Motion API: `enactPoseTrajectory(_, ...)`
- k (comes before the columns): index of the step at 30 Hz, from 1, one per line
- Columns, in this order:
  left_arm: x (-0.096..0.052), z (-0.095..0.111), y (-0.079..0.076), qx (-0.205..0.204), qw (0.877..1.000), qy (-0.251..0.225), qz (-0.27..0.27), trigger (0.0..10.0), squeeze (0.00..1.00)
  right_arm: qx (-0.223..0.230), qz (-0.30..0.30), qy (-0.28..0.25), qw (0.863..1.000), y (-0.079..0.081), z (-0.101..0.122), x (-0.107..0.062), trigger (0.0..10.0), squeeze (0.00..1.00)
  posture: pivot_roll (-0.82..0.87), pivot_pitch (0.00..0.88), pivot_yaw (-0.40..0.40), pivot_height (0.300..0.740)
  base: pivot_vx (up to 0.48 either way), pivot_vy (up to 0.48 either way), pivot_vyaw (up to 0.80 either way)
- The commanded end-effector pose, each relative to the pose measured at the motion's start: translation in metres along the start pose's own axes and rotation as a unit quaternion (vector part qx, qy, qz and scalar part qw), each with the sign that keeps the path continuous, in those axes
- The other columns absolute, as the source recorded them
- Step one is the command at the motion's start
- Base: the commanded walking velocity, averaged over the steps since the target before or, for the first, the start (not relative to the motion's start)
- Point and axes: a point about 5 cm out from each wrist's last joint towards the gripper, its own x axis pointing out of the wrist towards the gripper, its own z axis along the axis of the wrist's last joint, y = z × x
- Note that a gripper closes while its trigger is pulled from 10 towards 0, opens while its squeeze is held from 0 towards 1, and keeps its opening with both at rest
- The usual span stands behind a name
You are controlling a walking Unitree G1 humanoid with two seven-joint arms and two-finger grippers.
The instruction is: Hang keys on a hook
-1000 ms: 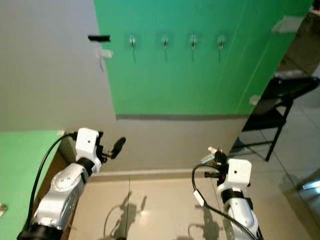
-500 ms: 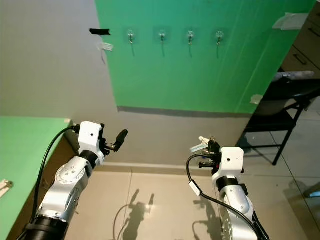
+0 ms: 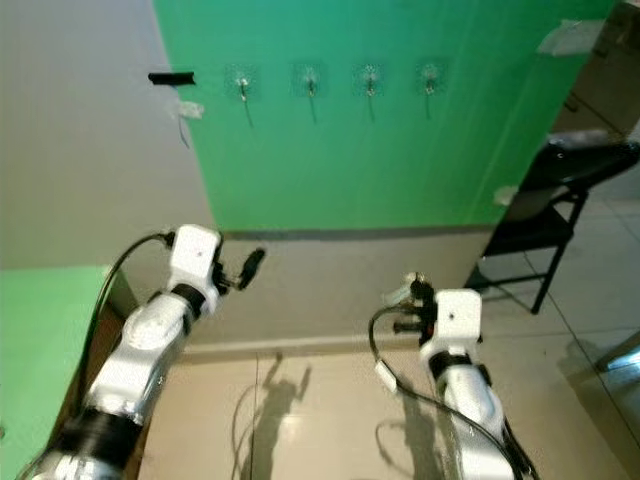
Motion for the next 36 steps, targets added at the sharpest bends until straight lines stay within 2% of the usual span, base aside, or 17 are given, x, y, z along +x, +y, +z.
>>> enactPoseTrajectory(1, -0.002, -0.003, 0.011, 0.012, 1.000, 0.009, 0.013, 10.0, 0.00, 0.004, 0.014, -0.008, 1.000, 0.007, 0.004, 0.003, 0.0, 0.00, -0.09, 0.000, 0.023, 0.740, 0.480, 0.000, 0.00)
enactPoseTrajectory(8, -0.002, -0.003, 0.008, 0.015, 1.000, 0.006, 0.004, 10.0, 0.00, 0.006, 0.023, -0.009, 1.000, 0.009, 0.006, 0.004, 0.0, 0.00, -0.09, 0.000, 0.022, 0.740, 0.471, 0.000, 0.00)
enactPoseTrajectory(10, -0.002, -0.003, 0.007, 0.014, 1.000, 0.004, 0.005, 10.0, 0.00, 0.013, 0.045, -0.010, 0.999, 0.012, 0.012, 0.007, 0.0, 0.00, -0.09, 0.000, 0.026, 0.740, 0.000, 0.000, 0.00)
enactPoseTrajectory(12, -0.002, -0.003, 0.007, 0.013, 1.000, 0.003, 0.006, 10.0, 0.00, 0.013, 0.117, -0.010, 0.993, 0.021, 0.023, 0.010, 0.0, 0.00, -0.09, 0.000, 0.029, 0.740, 0.000, 0.000, 0.00)
enactPoseTrajectory(13, -0.002, -0.003, 0.007, 0.013, 1.000, 0.003, 0.006, 10.0, 0.00, 0.013, 0.117, -0.010, 0.993, 0.021, 0.023, 0.010, 0.0, 0.00, -0.09, 0.000, 0.029, 0.740, 0.000, 0.000, 0.00)
enactPoseTrajectory(14, -0.003, -0.004, 0.007, 0.014, 1.000, 0.003, 0.006, 10.0, 0.00, 0.011, 0.191, -0.016, 0.981, 0.028, 0.044, 0.011, 0.0, 0.00, -0.09, 0.000, 0.030, 0.740, 0.000, 0.000, 0.00)
enactPoseTrajectory(17, -0.003, -0.004, 0.007, 0.014, 1.000, 0.003, 0.005, 10.0, 0.00, 0.009, 0.212, -0.021, 0.977, 0.030, 0.052, 0.011, 0.0, 0.00, -0.09, 0.000, 0.030, 0.740, 0.000, 0.000, 0.00)
enactPoseTrajectory(19, -0.003, -0.004, 0.006, 0.013, 1.000, 0.002, 0.003, 10.0, 0.00, 0.007, 0.262, -0.039, 0.964, 0.032, 0.076, 0.013, 0.0, 0.00, -0.10, 0.000, 0.033, 0.740, 0.000, 0.000, 0.00)
enactPoseTrajectory(20, -0.003, -0.004, 0.006, 0.013, 1.000, 0.002, 0.003, 10.0, 0.00, 0.007, 0.262, -0.039, 0.964, 0.032, 0.076, 0.013, 0.0, 0.00, -0.10, 0.000, 0.033, 0.740, 0.000, 0.000, 0.00)
enactPoseTrajectory(21, -0.003, -0.004, 0.004, 0.011, 1.000, 0.000, 0.000, 10.0, 0.00, 0.013, 0.283, -0.068, 0.957, 0.027, 0.105, 0.019, 0.0, 0.00, -0.10, 0.000, 0.028, 0.740, 0.000, 0.000, 0.00)
enactPoseTrajectory(22, -0.003, -0.004, 0.004, 0.011, 1.000, 0.000, 0.000, 10.0, 0.00, 0.013, 0.283, -0.068, 0.957, 0.027, 0.105, 0.019, 0.0, 0.00, -0.10, 0.000, 0.028, 0.740, 0.000, 0.000, 0.00)
enactPoseTrajectory(24, -0.003, -0.004, 0.002, 0.011, 1.000, -0.001, -0.002, 10.0, 0.00, 0.024, 0.291, -0.089, 0.952, 0.021, 0.126, 0.024, 0.0, 0.00, -0.09, 0.000, 0.026, 0.740, 0.000, 0.000, 0.00)
enactPoseTrajectory(27, -0.003, -0.004, 0.002, 0.010, 1.000, -0.001, -0.002, 10.0, 0.00, 0.035, 0.292, -0.104, 0.950, 0.018, 0.139, 0.028, 0.0, 0.00, -0.09, 0.000, 0.027, 0.740, 0.000, 0.000, 0.00)
enactPoseTrajectory(28, -0.003, -0.004, 0.001, 0.009, 1.000, -0.002, -0.002, 10.0, 0.00, 0.050, 0.289, -0.121, 0.948, 0.013, 0.152, 0.035, 0.0, 0.00, -0.09, 0.000, 0.020, 0.740, 0.000, 0.000, 0.00)
enactPoseTrajectory(29, -0.003, -0.004, 0.001, 0.009, 1.000, -0.002, -0.002, 10.0, 0.00, 0.050, 0.289, -0.121, 0.948, 0.013, 0.152, 0.035, 0.0, 0.00, -0.09, 0.000, 0.020, 0.740, 0.000, 0.000, 0.00)
enactPoseTrajectory(31, -0.003, -0.004, 0.000, 0.008, 1.000, -0.003, -0.002, 10.0, 0.00, 0.064, 0.281, -0.140, 0.947, 0.008, 0.168, 0.044, 0.0, 0.00, -0.08, 0.000, 0.019, 0.740, 0.000, 0.000, 0.00)
enactPoseTrajectory(36, -0.003, -0.004, -0.001, 0.005, 1.000, -0.005, -0.003, 10.0, 0.00, 0.078, 0.261, -0.149, 0.951, 0.003, 0.178, 0.058, 0.0, 0.00, -0.08, 0.000, 0.016, 0.740, 0.000, 0.000, 0.00)
